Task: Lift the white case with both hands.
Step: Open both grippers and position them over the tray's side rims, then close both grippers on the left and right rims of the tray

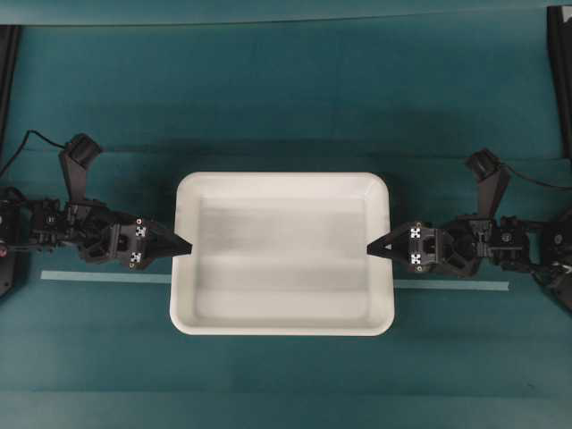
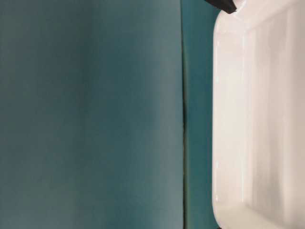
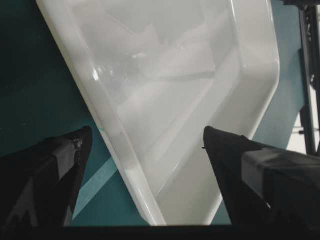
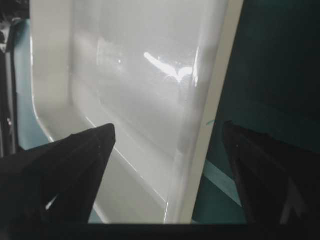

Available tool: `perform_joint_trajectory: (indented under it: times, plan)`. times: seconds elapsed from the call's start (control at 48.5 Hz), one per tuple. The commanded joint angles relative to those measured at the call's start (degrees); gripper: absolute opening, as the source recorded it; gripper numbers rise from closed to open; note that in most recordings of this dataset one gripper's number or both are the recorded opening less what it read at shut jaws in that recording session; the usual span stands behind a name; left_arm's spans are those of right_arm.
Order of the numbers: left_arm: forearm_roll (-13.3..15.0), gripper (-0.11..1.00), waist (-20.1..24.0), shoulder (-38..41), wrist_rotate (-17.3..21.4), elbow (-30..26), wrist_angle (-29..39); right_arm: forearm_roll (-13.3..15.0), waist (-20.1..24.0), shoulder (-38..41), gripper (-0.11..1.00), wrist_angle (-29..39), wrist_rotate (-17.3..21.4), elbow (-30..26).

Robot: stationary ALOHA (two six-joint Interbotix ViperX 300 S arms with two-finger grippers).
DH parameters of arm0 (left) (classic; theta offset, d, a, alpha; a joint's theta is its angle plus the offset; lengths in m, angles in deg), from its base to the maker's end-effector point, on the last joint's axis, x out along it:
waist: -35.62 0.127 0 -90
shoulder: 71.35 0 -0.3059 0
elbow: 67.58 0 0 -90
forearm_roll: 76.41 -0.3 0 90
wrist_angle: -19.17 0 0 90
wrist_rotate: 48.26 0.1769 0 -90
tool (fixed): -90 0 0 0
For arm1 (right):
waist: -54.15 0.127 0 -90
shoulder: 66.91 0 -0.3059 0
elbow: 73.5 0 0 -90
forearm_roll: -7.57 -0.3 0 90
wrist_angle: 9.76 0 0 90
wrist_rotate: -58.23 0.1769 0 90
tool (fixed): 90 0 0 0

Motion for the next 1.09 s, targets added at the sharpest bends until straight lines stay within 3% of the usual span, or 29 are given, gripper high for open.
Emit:
perform_joint_trajectory:
  times: [0.0,0.124,0.289,0.372,0.495,0.578,0.64,1.073]
  plan:
    - [-0.2,0.95,-0.2,1.3,0.2,-0.6,-0.2,-0.3,-0.2,1.4,0.90,0.3,0.3,-0.6]
    - [-0.1,0.92,-0.2,1.1,0.2,-0.6,0.2,-1.4,-0.9,1.3,0.82,2.6,1.1,-0.7]
    - [-0.1,0.80,-0.2,1.0,0.2,-0.8,2.3,-1.4,-1.4,1.3,0.55,5.5,1.5,-1.1]
    - [-0.2,0.67,-0.2,0.9,0.3,-1.6,4.3,-1.6,-1.8,1.3,0.34,7.4,1.4,-1.5]
    - [-0.2,0.41,-0.2,0.9,1.4,-3.1,7.1,-1.6,-2.4,1.3,0.13,9.3,0.9,-2.5]
    - [-0.2,0.22,-0.1,1.0,2.2,-3.8,8.5,-1.4,-2.4,1.3,0.12,9.8,0.8,-3.2]
    - [-0.2,0.14,-0.1,1.0,2.4,-4.0,9.2,-1.4,-2.4,1.3,0.12,10.2,0.9,-3.5]
    - [-0.2,0.13,0.4,1.1,2.1,-4.0,10.5,-1.5,-2.5,0.4,0.12,13.6,1.6,-4.4]
